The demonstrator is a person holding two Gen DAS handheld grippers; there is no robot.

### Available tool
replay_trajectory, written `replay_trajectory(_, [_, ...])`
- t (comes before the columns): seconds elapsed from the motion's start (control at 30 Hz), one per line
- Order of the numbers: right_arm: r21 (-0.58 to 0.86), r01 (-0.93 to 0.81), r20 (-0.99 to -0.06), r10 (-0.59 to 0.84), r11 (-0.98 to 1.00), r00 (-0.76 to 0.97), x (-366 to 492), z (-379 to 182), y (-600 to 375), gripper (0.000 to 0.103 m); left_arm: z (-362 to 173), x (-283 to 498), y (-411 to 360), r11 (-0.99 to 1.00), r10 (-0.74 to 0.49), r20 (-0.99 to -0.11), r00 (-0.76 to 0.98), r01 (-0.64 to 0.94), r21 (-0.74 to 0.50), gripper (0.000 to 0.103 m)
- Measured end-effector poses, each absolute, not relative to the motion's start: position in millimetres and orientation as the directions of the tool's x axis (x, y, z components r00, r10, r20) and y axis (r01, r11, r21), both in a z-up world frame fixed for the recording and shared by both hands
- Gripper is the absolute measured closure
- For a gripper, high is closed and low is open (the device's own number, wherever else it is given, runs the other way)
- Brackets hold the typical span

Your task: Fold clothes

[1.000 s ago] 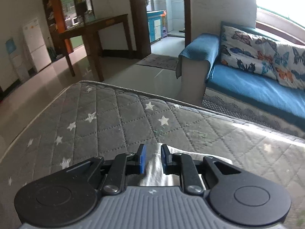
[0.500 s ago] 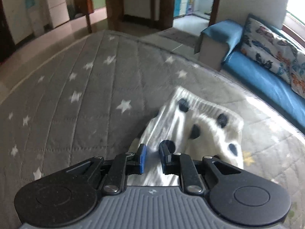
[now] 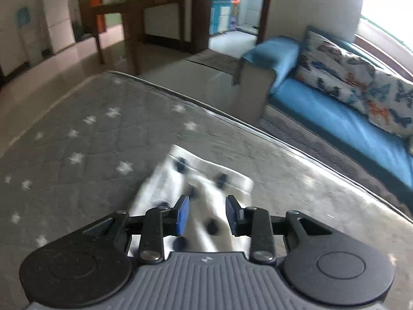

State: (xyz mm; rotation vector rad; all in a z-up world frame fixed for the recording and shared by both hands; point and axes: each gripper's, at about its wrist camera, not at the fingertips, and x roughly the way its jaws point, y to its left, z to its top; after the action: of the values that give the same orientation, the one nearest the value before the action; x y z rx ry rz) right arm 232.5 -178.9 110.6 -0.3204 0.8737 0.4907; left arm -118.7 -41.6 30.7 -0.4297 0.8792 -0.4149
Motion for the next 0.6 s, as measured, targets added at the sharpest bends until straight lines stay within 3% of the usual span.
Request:
replay_trajectory(0.07, [-0.074,-0.517,-0.8,0.259,0.853,0.542,236.3,103.7,-185.8,0.072,31.7,-118.8,-43.8,0.845,-0.502,-0.646,0.575,0.168,-0.507,0.074])
replay_trajectory(0.13, [-0.067,-0.499,-0.8,0.252,0.864,0.544,242.5,95.7,-191.0,0.072,30.8,-117.5,-44.4,0.845,-0.501,-0.65,0.571,0.159,-0.511,0.064])
replay_trajectory(0.33, [0.009,-0.419,-0.799,0.258,0.908,0.542,273.2,74.8,-207.5,0.072,30.2,-112.5,-45.3,0.845,-0.496,-0.655,0.57,0.145,-0.514,0.061])
replay_trajectory(0.47, [0.06,-0.402,-0.801,0.284,0.914,0.527,285.4,61.7,-215.6,0.072,30.6,-110.4,-49.6,0.852,-0.494,-0.658,0.569,0.164,-0.497,0.064])
replay_trajectory(0.6, [0.117,-0.408,-0.781,0.338,0.906,0.525,291.5,56.8,-215.7,0.072,30.2,-107.4,-54.4,0.852,-0.502,-0.659,0.56,0.191,-0.488,0.081])
